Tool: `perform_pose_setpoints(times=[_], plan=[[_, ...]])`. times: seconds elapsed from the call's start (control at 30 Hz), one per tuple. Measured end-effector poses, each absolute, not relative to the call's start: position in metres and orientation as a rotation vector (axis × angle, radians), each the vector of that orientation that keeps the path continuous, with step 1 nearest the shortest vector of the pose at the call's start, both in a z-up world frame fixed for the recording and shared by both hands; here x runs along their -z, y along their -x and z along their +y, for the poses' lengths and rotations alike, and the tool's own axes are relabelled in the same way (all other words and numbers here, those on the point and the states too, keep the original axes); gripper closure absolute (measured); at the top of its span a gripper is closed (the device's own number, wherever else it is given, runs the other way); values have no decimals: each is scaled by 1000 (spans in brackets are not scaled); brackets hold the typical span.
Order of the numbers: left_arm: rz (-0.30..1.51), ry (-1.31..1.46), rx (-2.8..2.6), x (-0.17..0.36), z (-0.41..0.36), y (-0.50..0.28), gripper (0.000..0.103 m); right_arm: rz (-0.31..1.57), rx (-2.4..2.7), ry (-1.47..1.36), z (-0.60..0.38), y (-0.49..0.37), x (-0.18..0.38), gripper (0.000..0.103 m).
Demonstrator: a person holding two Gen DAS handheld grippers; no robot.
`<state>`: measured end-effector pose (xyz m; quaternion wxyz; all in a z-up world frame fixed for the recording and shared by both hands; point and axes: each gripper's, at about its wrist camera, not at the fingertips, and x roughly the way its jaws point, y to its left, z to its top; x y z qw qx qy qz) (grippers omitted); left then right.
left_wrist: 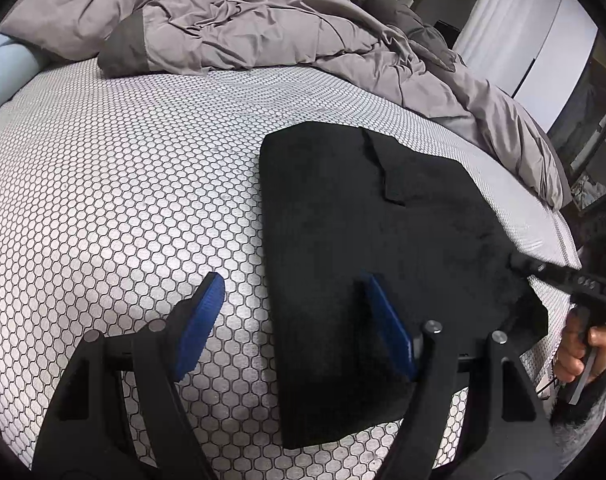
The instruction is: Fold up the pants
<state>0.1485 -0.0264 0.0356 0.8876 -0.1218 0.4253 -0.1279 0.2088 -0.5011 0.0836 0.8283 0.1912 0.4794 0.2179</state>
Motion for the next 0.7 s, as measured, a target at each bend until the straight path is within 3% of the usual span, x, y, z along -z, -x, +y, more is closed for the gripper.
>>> perform_pose_setpoints(times=[0.13, 0.27, 0.4, 0.5, 0.7], plan=[[906, 240, 294, -36, -37, -147, 32, 877, -447, -404, -515, -182, -116, 97], [923, 169, 287, -31, -52, -148, 31, 944, -413, -353, -519, -178, -105, 95], [931, 179, 278, -31, -56, -149, 31, 1062, -369, -383, -521, -187, -77, 82], [930, 174, 276, -32, -58, -149, 31, 1036, -420, -478, -538, -182, -85, 53], [936, 171, 284, -31, -57, -150, 31, 1113, -449, -516, -541, -195, -66, 51]])
